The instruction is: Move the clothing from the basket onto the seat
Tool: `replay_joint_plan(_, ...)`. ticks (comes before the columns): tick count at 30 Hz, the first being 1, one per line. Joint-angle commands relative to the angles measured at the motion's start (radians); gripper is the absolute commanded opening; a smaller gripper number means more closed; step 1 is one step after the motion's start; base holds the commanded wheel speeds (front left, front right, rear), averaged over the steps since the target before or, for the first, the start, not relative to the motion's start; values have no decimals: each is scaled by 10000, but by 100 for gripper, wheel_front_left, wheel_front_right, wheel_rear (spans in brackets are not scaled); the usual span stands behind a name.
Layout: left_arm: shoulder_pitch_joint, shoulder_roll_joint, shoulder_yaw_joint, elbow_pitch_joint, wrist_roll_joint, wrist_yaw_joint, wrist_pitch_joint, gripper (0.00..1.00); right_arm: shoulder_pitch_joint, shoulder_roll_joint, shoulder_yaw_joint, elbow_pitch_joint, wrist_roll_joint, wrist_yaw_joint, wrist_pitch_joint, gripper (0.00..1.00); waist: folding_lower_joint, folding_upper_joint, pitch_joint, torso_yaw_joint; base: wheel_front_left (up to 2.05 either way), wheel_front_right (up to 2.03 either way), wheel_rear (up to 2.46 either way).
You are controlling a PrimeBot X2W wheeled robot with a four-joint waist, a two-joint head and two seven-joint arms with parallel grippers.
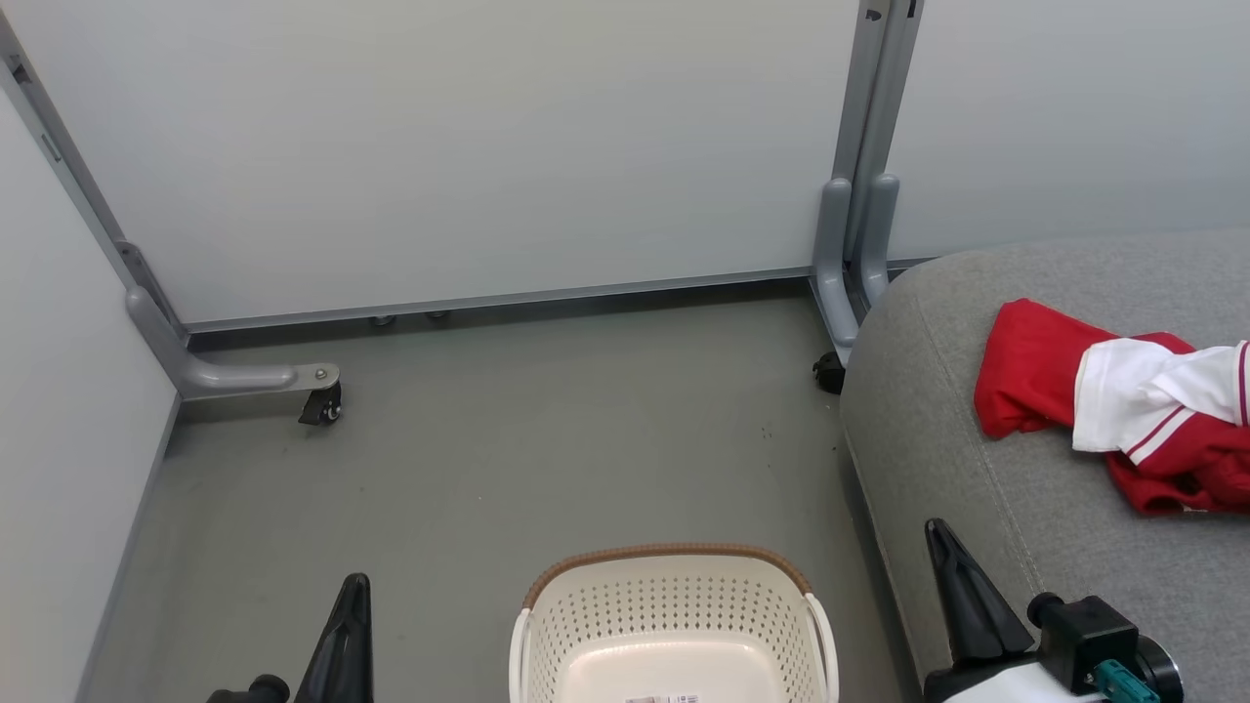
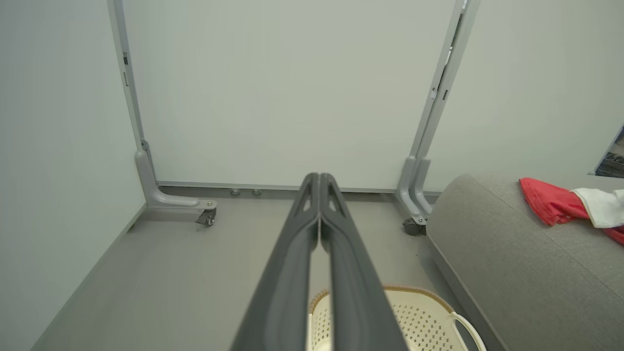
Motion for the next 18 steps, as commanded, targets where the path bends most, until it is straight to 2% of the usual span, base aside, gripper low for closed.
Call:
replay_joint_plan(1,-288,75,74,-24,-1093,15,195,0,-313,-96,-75,-50,1195,-1,187,0,1,0,43,-2,0,0,0)
replay_joint_plan(18,-1030,221,290,495,-4173,-35,840,0,-906,-259,-296,352,4574,-3,798,0,1,0,209,-13,0,0,0)
